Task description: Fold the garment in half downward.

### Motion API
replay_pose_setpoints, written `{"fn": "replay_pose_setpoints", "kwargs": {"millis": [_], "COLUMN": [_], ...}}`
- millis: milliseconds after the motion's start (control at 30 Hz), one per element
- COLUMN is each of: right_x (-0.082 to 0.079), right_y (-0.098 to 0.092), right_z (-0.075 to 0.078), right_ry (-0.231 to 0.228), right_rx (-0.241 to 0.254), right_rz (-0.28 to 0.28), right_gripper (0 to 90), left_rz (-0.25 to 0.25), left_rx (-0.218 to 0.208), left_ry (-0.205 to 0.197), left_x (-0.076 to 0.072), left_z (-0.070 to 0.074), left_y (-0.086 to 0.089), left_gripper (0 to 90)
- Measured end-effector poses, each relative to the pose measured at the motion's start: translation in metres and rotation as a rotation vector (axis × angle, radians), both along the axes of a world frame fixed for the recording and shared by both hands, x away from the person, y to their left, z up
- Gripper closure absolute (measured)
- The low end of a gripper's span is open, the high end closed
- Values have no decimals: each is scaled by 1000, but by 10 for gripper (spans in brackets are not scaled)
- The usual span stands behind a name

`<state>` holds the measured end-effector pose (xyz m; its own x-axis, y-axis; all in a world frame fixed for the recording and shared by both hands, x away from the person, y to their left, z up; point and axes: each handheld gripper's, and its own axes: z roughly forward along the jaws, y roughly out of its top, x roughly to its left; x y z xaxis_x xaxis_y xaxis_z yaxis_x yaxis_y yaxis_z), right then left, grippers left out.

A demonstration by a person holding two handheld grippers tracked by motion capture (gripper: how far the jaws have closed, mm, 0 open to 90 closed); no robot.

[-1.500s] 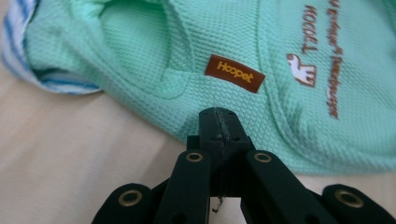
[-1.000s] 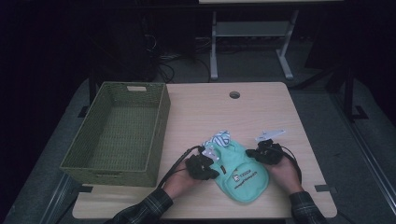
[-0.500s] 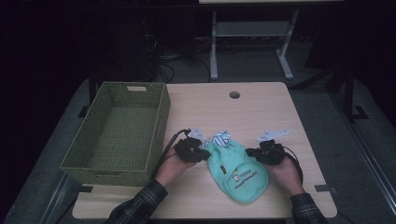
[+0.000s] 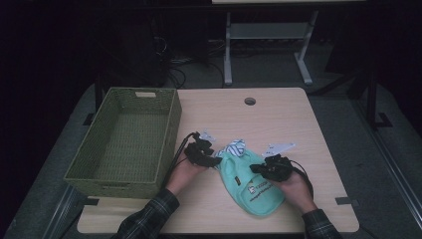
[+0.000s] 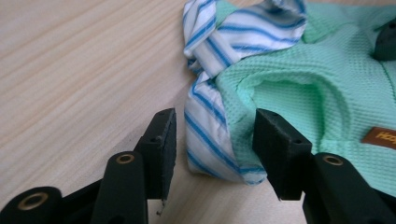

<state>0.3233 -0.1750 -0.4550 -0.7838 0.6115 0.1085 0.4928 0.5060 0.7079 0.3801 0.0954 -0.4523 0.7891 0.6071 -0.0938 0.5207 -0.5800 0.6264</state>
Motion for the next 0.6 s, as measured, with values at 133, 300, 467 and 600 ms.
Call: {"fn": "replay_pose_setpoints", "kwargs": {"millis": [133, 300, 467, 600], "right_x": [1, 2, 2, 2], "right_y": [5, 8, 9, 9], "right_z": [-6, -11, -12, -12], "right_ry": [13, 28, 30, 37], "right_rx": [-25, -49, -49, -47], "right_rz": [17, 18, 20, 16], "right_gripper": [898, 898, 898, 898], "left_rz": [-13, -23, -34, -49], "left_rx": [19, 33, 43, 43], "left_ry": [7, -8, -17, -2], "left_x": [1, 1, 0, 1], "left_z": [-7, -7, -6, -5], "left_y": [-2, -3, -5, -5], "left_gripper": [480, 499, 615, 717]}}
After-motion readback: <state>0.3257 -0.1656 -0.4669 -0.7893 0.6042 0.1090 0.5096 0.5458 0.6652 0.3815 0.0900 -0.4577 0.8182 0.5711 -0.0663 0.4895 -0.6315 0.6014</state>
